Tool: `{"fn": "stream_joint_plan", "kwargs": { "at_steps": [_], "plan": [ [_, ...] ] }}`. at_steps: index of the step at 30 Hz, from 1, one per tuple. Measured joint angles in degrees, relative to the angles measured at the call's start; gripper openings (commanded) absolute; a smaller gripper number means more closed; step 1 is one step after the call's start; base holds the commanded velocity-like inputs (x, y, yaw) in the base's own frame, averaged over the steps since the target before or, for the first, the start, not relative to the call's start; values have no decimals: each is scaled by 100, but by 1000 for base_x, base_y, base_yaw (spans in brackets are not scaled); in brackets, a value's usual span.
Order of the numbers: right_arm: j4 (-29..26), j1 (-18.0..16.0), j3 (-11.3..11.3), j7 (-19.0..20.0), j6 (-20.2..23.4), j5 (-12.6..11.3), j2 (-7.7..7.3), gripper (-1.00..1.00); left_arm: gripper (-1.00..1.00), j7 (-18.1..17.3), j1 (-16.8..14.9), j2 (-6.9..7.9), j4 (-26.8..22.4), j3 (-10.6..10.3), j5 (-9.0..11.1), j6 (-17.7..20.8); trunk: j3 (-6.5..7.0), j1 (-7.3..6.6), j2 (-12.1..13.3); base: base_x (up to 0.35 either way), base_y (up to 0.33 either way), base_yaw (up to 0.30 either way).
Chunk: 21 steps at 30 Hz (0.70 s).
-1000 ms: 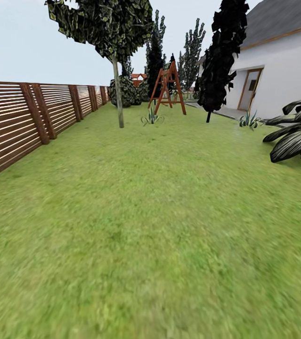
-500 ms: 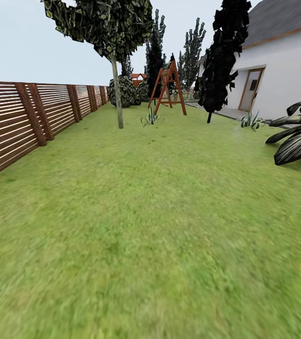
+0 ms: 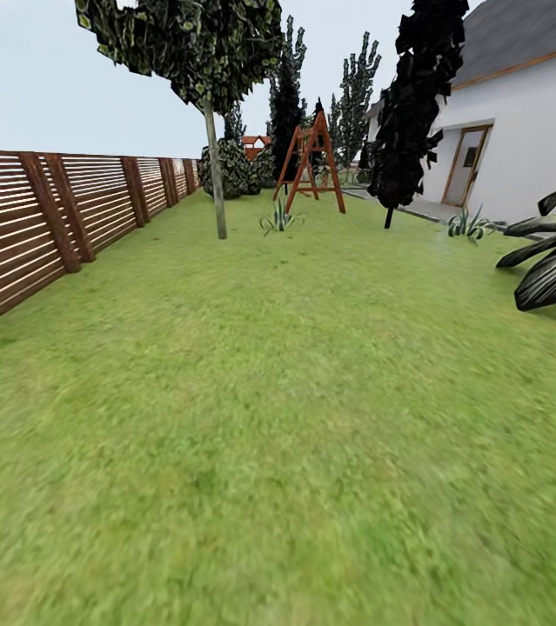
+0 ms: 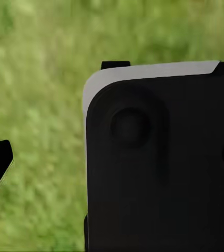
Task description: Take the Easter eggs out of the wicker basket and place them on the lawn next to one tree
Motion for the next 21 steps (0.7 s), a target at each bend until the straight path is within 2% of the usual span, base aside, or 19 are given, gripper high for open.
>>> {"fn": "stream_joint_plan", "kwargs": {
  "at_steps": [11,21],
  "plan": [
    [9,1,-1,7,2,-5,17,100,100,0,-1,0,1,0,0,0,-51,0,0,336,0,-106],
    [10,2,9,8,2,1,19,100,100,0,0,0,1,0,0,0,-63,0,0,336,0,-20]
  ]
}}
